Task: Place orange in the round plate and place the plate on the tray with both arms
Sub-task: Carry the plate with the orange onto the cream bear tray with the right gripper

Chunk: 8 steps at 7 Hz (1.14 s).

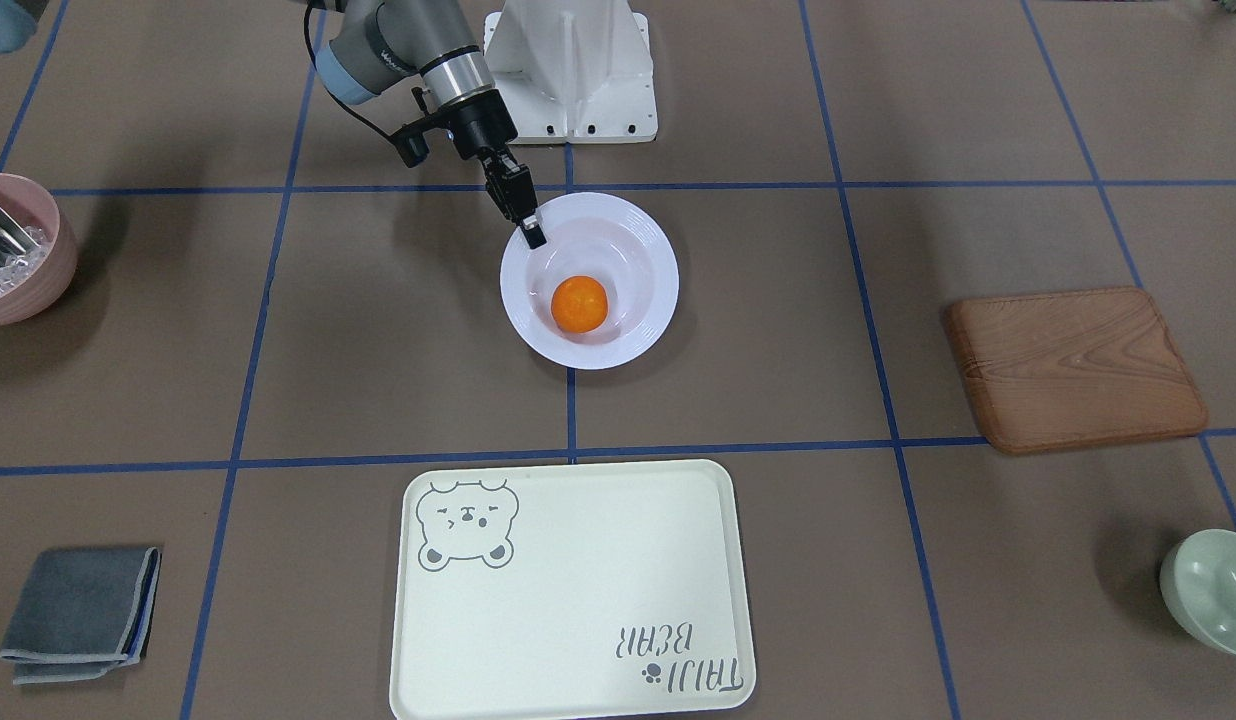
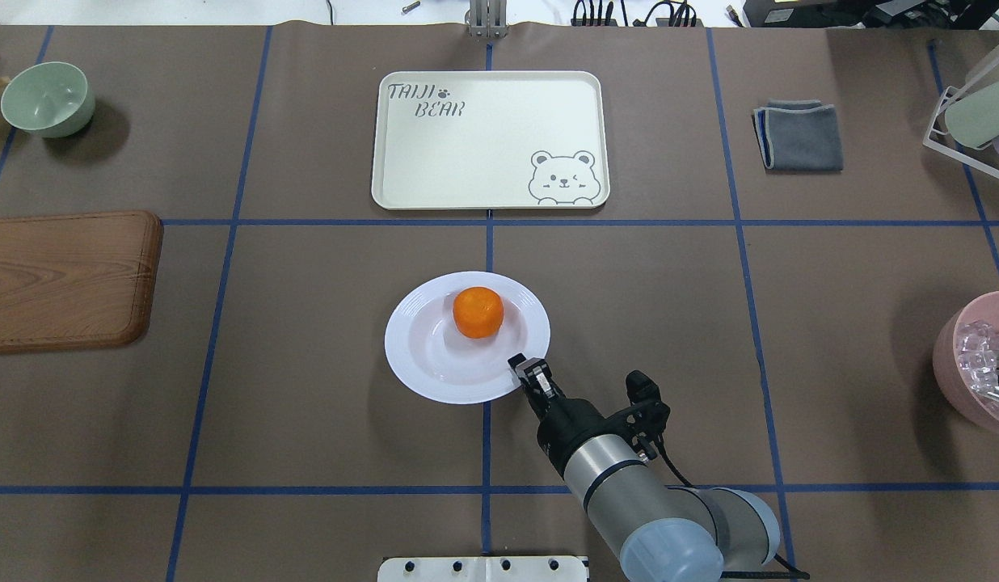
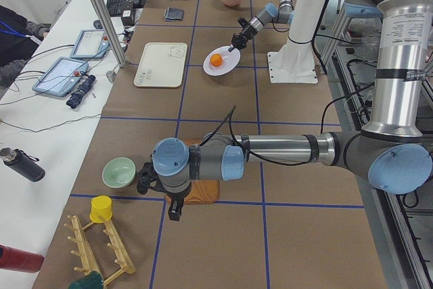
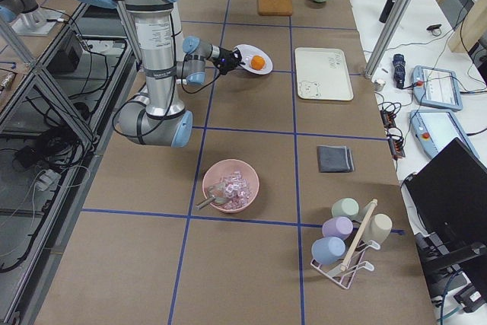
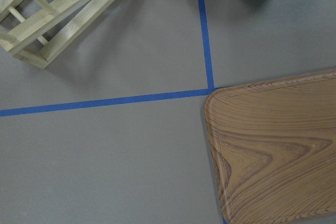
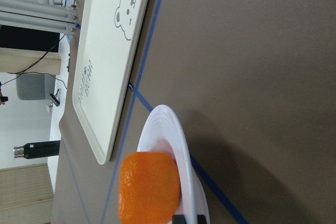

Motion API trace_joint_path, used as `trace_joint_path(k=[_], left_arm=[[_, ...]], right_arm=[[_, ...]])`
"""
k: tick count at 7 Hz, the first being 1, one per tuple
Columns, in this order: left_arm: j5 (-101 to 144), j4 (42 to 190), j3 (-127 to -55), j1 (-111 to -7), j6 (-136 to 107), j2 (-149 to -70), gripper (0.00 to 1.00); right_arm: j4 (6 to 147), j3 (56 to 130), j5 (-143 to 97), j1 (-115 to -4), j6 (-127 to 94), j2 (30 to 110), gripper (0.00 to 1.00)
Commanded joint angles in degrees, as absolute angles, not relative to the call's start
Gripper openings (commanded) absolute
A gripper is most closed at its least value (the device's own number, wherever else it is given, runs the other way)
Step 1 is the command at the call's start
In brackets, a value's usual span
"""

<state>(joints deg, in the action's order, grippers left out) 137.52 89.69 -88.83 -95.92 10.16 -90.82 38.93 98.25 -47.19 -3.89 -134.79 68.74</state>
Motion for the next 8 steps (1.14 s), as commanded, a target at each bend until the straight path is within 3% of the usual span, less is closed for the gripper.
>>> trace_joint_path(k=[1,4,6,8], left_arm=[[137.46,89.82,-90.34,-95.98,9.93,-89.56,0.98],[137.37,90.18,-97.00,-95.89,1.36,-84.66,0.98],[136.93,90.09,-98.70,-95.89,-0.26,-84.46,0.98],[136.93,90.09,-98.70,-95.80,-0.26,-84.46,0.98]], right_arm=[[33.76,98.09,-44.91,-4.57,-134.30,68.64,0.00],[34.97,97.91,-45.52,-12.09,-133.07,66.28,0.00],[46.25,97.74,-52.70,-19.30,-132.89,61.99,0.00],[50.79,89.00,-55.55,-23.01,-132.11,56.11,0.00]])
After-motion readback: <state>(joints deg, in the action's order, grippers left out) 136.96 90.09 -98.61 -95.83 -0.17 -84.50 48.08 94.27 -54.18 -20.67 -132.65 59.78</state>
